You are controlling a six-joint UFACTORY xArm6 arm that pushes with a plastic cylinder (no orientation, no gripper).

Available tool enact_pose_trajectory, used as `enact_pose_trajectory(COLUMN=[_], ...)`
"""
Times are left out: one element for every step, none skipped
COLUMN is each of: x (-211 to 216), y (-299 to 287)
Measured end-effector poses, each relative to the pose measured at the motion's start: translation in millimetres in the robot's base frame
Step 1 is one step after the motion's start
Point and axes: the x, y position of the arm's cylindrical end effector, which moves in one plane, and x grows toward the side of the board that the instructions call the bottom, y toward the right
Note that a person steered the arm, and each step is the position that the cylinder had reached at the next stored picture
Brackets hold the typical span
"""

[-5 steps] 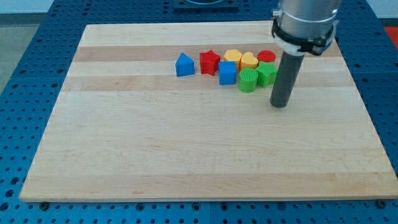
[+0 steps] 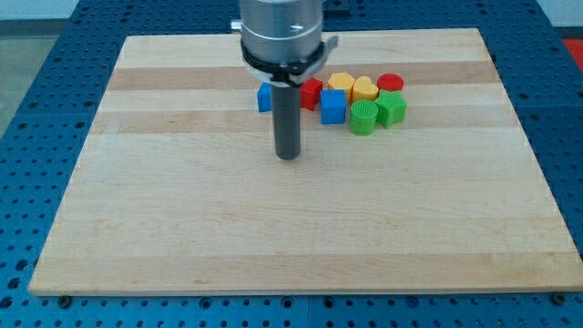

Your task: Push the red star left above the red circle

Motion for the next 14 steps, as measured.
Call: enact_pose_trajectory(x=[-60.8, -61.3, -64.6, -83.4, -89.5, -96.1, -110.5, -116.0, -123.3, -137.6, -150.7, -158.5, -154.2, -146.9], y=[0.0, 0.0, 2.6, 5.6, 5.6, 6.5, 14.1, 15.2, 17.2, 19.5, 28.9, 50.7, 46.4, 30.9])
